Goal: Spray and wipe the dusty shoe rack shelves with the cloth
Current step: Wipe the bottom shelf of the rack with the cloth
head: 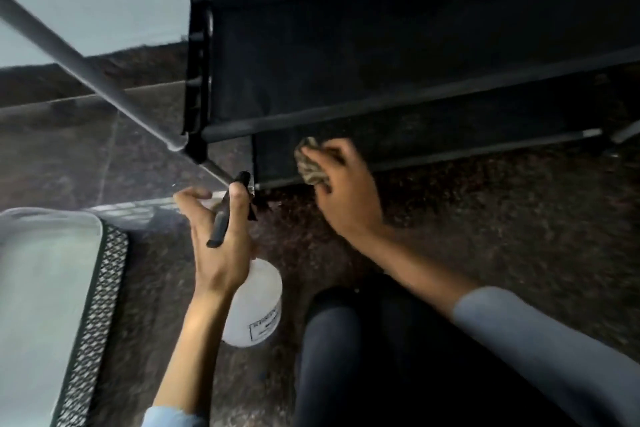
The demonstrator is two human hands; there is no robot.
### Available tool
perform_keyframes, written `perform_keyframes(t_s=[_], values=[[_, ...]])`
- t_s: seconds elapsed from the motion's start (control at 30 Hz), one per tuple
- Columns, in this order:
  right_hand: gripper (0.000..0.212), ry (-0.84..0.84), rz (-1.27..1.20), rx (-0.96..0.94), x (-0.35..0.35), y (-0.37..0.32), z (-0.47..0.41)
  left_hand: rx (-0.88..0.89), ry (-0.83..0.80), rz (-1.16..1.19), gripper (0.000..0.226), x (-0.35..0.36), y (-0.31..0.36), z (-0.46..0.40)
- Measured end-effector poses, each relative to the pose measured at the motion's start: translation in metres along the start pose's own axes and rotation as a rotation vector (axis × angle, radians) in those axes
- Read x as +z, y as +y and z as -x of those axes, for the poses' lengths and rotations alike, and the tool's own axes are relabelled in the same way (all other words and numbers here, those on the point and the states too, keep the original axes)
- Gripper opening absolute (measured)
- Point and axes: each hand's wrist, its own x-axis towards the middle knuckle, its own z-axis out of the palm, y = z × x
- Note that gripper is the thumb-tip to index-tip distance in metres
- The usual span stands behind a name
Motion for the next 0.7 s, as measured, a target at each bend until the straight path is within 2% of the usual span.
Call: perform_keyframes(t_s=[0.07, 0.13, 0.17, 0.23, 0.27, 0.37, 0.53, 0.63, 0.7], values=[[0.056, -0.198, 0.113, -0.102, 0.028, -0.022, -0.006, -0.049, 0.001, -0.022, 0.073, -0.001, -0.009, -0.009], [0.056, -0.381, 0.249, -0.096, 0.053, -0.034, -0.007, -0.123, -0.032, 0.048, 0.065, 0.001, -0.014, -0.021], [0.055, -0.416, 0.325, -0.081, 0.061, -0.035, -0.005, -0.144, -0.054, 0.095, 0.057, 0.002, -0.015, -0.026], [0.055, -0.316, 0.454, -0.128, 0.071, -0.03, -0.001, -0.146, -0.061, 0.119, 0.026, 0.007, -0.011, -0.034], [0.056, -0.278, 0.469, -0.153, 0.07, -0.027, 0.003, -0.144, -0.038, 0.128, 0.022, 0.01, -0.01, -0.036], [0.056, -0.252, 0.331, -0.001, 0.041, 0.004, 0.011, -0.166, 0.011, 0.165, 0.027, 0.02, -0.007, -0.033], [0.043, 0.214, 0.179, 0.402, -0.026, 0.069, 0.024, -0.147, 0.013, 0.098, 0.029, 0.022, -0.006, -0.03], [0.035, 0.206, 0.071, 0.399, 0.004, 0.043, 0.017, -0.168, -0.014, 0.088, 0.032, 0.024, -0.007, -0.029], [0.042, 0.09, 0.04, 0.261, 0.034, 0.014, 0.018, -0.18, -0.037, 0.085, 0.042, 0.027, -0.007, -0.029]])
